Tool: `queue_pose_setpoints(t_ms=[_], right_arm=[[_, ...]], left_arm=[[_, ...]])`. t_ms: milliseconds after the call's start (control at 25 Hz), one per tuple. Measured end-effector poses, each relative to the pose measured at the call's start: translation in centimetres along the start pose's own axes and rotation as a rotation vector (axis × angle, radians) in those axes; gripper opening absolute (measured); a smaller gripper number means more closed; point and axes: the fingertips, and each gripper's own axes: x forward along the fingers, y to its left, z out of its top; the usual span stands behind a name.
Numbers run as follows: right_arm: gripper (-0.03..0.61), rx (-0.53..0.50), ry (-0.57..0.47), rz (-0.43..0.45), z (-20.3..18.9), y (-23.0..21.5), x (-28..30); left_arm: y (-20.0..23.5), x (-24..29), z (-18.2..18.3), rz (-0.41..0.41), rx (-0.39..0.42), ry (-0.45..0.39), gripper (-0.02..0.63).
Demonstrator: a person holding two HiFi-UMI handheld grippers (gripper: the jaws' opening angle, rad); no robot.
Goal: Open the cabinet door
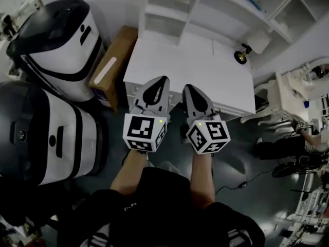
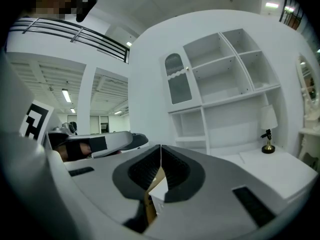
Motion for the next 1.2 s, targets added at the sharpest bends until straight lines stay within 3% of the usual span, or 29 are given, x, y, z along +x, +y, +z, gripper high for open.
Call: queue_pose_setpoints(t_ms=[560, 1200], right_arm=[[0.021, -0.033, -0.002, -0.071, 1.1, -1.2, 0.9], [0.021, -0.024, -0.043, 0.023, 2.3, -3.5, 6.1]], left_arm=[[0.5, 1.7, 1.0, -0.081, 0.008, -0.006, 0.011], [2.6, 6.0, 1.8, -0.02, 0.071, -0.029, 0.011]])
